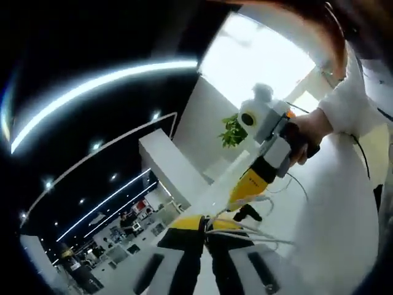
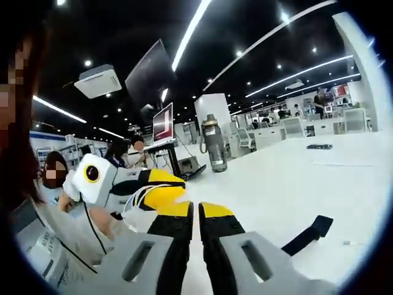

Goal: Peel open the Velcro strap on the desktop, arrange the wired earphones neatly onto it, and close the Velcro strap to secure them.

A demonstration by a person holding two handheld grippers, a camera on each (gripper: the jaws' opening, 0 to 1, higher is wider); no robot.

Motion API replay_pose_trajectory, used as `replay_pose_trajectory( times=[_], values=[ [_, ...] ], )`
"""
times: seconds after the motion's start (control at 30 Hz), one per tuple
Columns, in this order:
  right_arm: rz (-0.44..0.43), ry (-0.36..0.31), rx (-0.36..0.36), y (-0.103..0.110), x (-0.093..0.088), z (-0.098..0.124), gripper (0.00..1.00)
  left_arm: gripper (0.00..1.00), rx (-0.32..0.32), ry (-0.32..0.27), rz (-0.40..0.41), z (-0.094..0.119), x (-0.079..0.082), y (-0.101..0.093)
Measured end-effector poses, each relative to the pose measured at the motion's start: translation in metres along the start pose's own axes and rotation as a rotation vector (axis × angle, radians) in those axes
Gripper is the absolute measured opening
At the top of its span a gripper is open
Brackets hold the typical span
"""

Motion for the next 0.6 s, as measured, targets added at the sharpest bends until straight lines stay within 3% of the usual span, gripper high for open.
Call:
replay_pose_trajectory(
  times=[0.2,0.3,0.43,0.53,0.6],
  values=[
    [0.276,0.055,-0.076,-0.005,0.016,0.042,0.14,0.06,0.012,0.023,-0.004,-0.004,-0.002,0.006],
    [0.317,0.043,-0.128,-0.010,0.024,0.067,0.15,0.06,0.028,0.045,0.000,-0.005,-0.007,0.008],
    [0.235,0.007,-0.205,-0.025,0.021,0.091,0.16,0.06,0.048,0.062,0.025,-0.010,-0.014,0.010],
    [0.094,0.060,-0.244,-0.032,0.000,0.097,0.15,0.06,0.069,0.067,0.030,-0.013,-0.016,0.011],
    [0.058,0.095,-0.255,-0.035,-0.012,0.096,0.15,0.06,0.075,0.058,0.023,-0.014,-0.013,0.011]
  ],
)
Point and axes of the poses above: the point that each gripper's makers call its tool centre point, and the gripper's own axes: z roughly backward along the fingers, y roughly to its left, x roughly out of its top, the point moved 4 cm from there along z, roughly backward along the fingers, and after that the axes turned 7 degrees about -y, right-handed, at the moved point
